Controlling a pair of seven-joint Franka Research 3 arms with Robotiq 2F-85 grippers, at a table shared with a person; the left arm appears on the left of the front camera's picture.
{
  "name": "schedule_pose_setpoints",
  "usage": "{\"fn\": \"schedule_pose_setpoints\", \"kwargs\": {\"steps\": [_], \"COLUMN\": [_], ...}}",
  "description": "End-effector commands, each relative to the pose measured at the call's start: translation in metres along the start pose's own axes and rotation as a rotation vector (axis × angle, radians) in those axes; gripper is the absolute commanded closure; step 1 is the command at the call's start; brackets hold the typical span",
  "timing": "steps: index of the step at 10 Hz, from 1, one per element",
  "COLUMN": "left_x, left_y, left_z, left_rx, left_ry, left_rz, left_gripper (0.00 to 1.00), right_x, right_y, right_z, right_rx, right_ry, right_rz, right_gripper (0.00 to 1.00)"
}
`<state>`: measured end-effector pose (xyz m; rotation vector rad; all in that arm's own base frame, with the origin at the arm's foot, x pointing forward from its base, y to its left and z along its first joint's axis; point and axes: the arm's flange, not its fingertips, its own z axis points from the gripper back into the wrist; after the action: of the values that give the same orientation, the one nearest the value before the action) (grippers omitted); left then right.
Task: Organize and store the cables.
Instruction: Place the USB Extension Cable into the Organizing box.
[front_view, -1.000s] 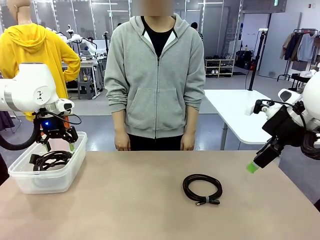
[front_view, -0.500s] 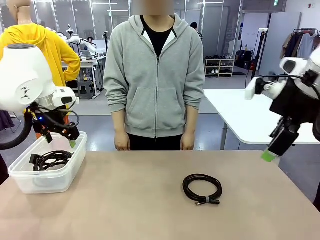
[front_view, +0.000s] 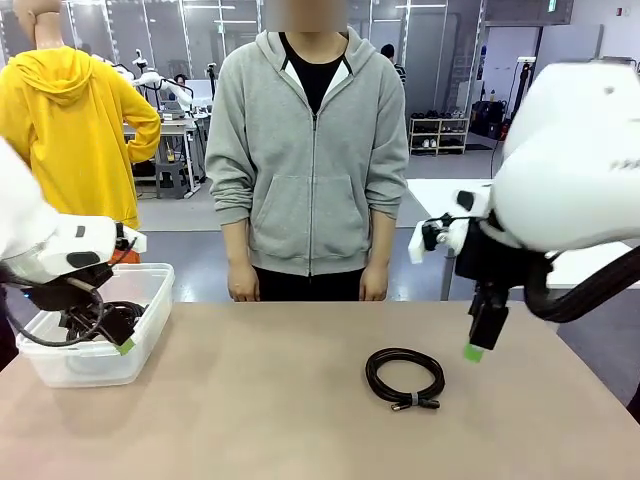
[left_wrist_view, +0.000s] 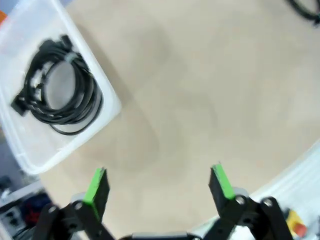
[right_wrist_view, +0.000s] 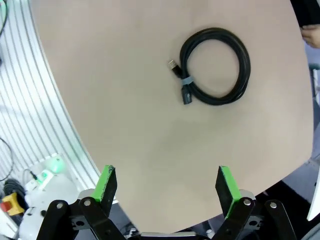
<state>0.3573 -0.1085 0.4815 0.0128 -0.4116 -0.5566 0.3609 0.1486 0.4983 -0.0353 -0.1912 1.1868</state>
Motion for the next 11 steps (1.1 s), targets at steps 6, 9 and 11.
{"fn": "schedule_pose_setpoints", "kwargs": {"steps": [6, 9, 11], "left_x": [0.007, 0.007, 0.007], "left_y": [-0.002, -0.002, -0.002], "left_z": [-0.008, -0.008, -0.008], "left_rx": [0.016, 0.016, 0.016], "left_ry": [0.032, 0.032, 0.032], "left_rz": [-0.015, -0.015, -0.015], "left_gripper": [0.0, 0.0, 0.0], "right_x": [0.004, 0.018, 0.025], "right_y": [-0.001, -0.013, -0.017], "right_z": [-0.007, -0.072, -0.114], "right_rx": [-0.02, 0.038, 0.053], "right_ry": [0.01, -0.034, -0.032], "right_rz": [0.021, 0.377, 0.459], "right_gripper": [0.0, 0.0, 0.0]}}
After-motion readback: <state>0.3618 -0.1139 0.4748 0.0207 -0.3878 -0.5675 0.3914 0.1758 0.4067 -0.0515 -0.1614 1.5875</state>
